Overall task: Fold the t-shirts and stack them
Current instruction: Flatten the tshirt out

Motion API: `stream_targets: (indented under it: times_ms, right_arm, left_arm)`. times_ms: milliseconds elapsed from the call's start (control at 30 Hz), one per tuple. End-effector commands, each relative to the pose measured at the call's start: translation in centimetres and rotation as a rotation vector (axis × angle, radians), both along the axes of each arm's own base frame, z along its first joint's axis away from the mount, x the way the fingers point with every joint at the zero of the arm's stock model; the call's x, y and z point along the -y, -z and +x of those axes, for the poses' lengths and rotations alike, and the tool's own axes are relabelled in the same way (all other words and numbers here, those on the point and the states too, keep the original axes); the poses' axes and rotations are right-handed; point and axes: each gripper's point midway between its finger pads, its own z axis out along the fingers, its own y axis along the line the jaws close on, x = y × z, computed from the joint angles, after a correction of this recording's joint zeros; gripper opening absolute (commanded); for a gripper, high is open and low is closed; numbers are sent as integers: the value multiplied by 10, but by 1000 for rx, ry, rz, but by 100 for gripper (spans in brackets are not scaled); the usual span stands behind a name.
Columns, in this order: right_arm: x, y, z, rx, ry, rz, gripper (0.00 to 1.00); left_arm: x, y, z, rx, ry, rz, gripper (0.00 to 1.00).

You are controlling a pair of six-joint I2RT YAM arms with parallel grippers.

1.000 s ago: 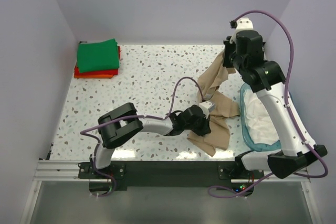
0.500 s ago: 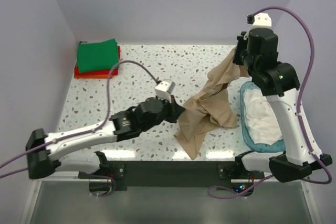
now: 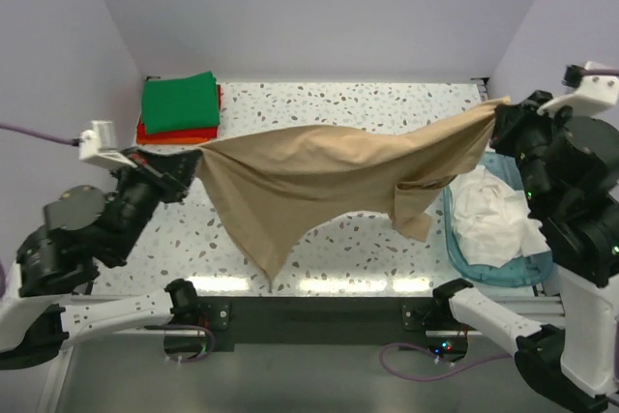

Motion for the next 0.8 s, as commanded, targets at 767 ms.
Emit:
stream_targets:
  times_ms: [767]
  right_arm:
    - [-61,18,110,28,-115,-4,0]
  left_arm:
    - [-23,-123,59,361,-463,346,0]
